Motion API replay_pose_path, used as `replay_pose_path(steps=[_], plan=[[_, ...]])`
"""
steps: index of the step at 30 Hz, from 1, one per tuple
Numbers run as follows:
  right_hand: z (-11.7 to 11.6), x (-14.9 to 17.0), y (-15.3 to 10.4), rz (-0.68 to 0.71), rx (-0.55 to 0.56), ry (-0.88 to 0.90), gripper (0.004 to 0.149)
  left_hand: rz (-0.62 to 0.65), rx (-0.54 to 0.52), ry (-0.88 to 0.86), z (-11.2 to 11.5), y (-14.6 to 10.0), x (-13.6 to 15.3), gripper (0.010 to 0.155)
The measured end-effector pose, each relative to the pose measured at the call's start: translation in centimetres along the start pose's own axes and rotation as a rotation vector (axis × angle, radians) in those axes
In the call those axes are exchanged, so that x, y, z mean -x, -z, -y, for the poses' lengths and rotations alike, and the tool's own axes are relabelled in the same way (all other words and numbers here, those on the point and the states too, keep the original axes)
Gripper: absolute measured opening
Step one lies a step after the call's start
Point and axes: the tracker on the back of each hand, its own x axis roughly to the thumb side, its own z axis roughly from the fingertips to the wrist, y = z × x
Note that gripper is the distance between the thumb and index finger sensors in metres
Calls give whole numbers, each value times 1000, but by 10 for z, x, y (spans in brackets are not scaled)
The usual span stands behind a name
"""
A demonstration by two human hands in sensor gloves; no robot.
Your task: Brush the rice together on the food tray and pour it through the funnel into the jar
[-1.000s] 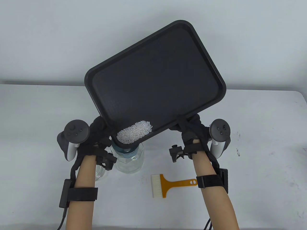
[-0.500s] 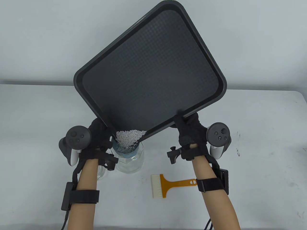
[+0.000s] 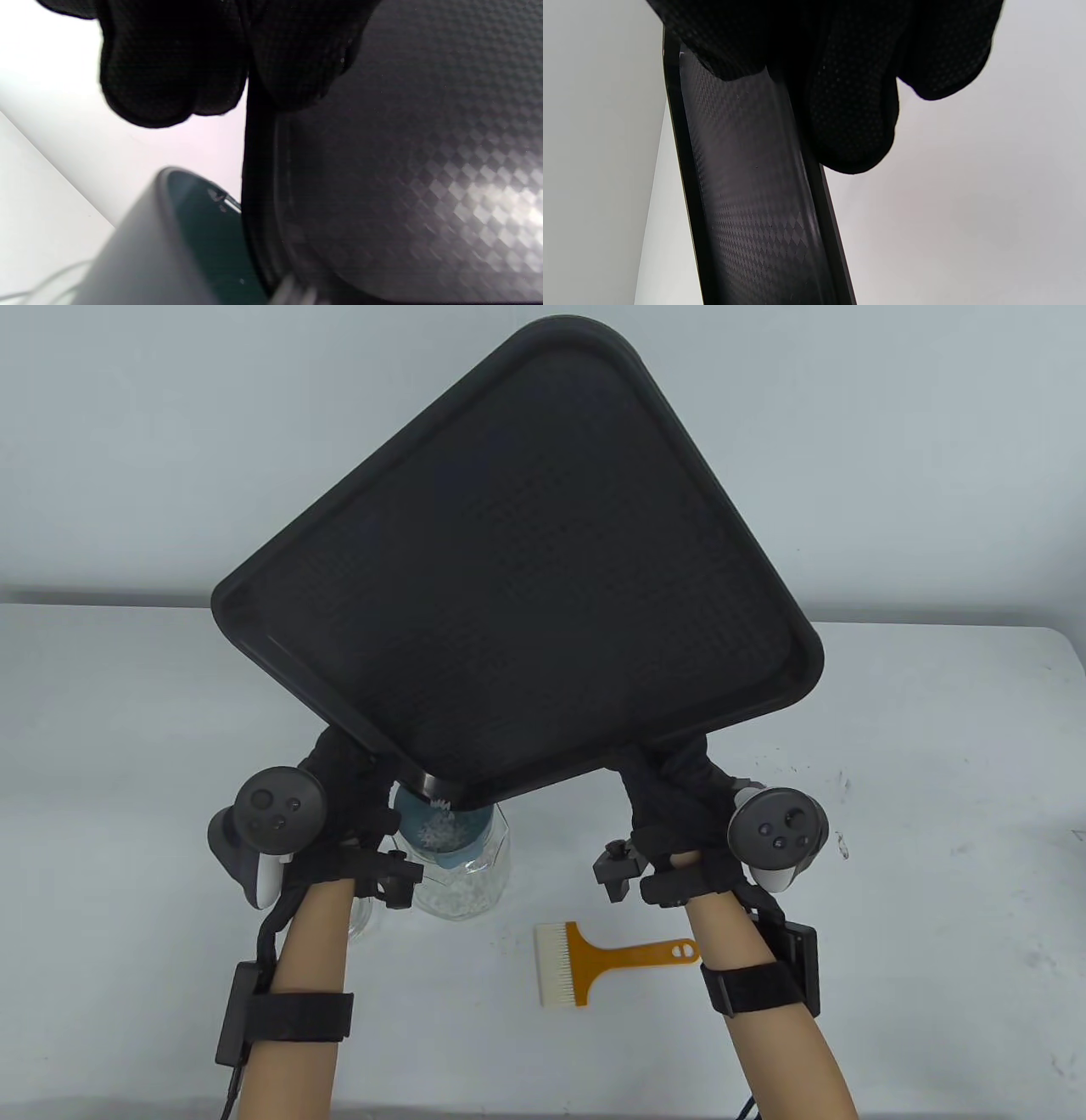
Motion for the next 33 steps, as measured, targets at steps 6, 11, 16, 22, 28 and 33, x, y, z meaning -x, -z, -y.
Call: replay_pose_path(steps=[6, 11, 16, 22, 28, 33], plan=[[8, 8, -6, -92, 28, 74, 46, 31, -2, 9, -4, -4, -11, 65], [22, 24, -23, -169, 78, 177, 46, 92, 43, 2, -11, -10, -24, 65], [40, 44, -46, -266, 154, 276, 48, 187, 74, -10, -5, -20, -39, 64], [64, 74, -79, -465, 193, 434, 49, 227, 124, -14, 5, -29, -48, 62], [94, 103, -105, -583, 268, 438, 50, 171, 50, 12, -4, -38, -21, 63], [114, 122, -120, -643, 346, 346, 50, 77, 9, 16, -9, -48, 18, 64]])
